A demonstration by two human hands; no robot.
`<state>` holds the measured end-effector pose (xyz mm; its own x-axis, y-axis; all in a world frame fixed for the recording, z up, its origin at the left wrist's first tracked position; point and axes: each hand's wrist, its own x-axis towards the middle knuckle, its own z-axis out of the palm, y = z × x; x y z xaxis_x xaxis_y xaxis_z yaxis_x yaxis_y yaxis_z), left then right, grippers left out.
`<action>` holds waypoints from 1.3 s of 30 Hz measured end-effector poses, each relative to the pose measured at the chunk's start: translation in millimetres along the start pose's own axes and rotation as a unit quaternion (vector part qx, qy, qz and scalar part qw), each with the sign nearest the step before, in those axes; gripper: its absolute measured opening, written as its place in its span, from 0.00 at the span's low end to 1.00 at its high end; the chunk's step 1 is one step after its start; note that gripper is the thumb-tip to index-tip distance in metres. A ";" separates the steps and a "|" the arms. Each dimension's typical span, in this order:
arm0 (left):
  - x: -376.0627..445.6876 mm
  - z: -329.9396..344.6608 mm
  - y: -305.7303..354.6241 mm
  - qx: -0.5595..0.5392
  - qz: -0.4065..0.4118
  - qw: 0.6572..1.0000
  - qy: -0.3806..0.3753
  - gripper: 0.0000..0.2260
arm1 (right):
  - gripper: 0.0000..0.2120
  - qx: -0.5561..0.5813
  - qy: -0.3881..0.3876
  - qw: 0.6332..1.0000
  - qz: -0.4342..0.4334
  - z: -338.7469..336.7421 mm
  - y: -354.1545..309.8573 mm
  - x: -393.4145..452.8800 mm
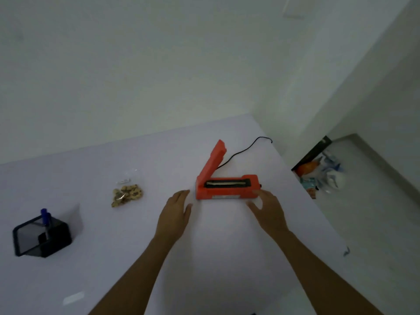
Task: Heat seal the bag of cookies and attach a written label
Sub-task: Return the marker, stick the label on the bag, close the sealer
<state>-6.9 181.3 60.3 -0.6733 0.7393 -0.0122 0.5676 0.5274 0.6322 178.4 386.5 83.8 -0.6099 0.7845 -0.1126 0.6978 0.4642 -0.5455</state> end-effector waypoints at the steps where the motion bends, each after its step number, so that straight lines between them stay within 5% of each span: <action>1: 7.7 -0.2 6.1 0.004 0.000 1.000 -0.005 0.20 | 0.24 0.007 -0.004 1.000 0.013 -6.3 5.4 12.3; 7: 57.4 3.5 26.3 -0.012 -0.071 0.997 0.003 0.22 | 0.37 0.076 -0.111 0.988 0.081 -16.1 32.5 84.6; 11: 75.3 19.2 44.0 -0.002 -0.088 0.996 0.001 0.21 | 0.26 0.152 -0.166 0.973 0.046 -17.1 46.0 112.8; 18: 77.8 57.3 60.5 -0.013 -0.096 0.994 0.053 0.19 | 0.27 0.231 -0.226 0.946 0.007 -14.9 67.9 147.4; 29: 82.3 79.5 82.2 -0.083 -0.218 0.955 0.182 0.14 | 0.26 0.265 -0.212 0.941 -0.007 -10.0 75.9 146.1; 39: 68.3 81.0 67.5 -0.066 -0.170 0.965 0.189 0.16 | 0.21 0.296 -0.145 0.944 0.009 -0.5 79.0 128.1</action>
<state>23.8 301.3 39.3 -0.9486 0.3150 0.0306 0.2348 0.6357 0.7354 155.6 523.9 26.7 -0.7380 0.6036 -0.3018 0.4283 0.0734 -0.9007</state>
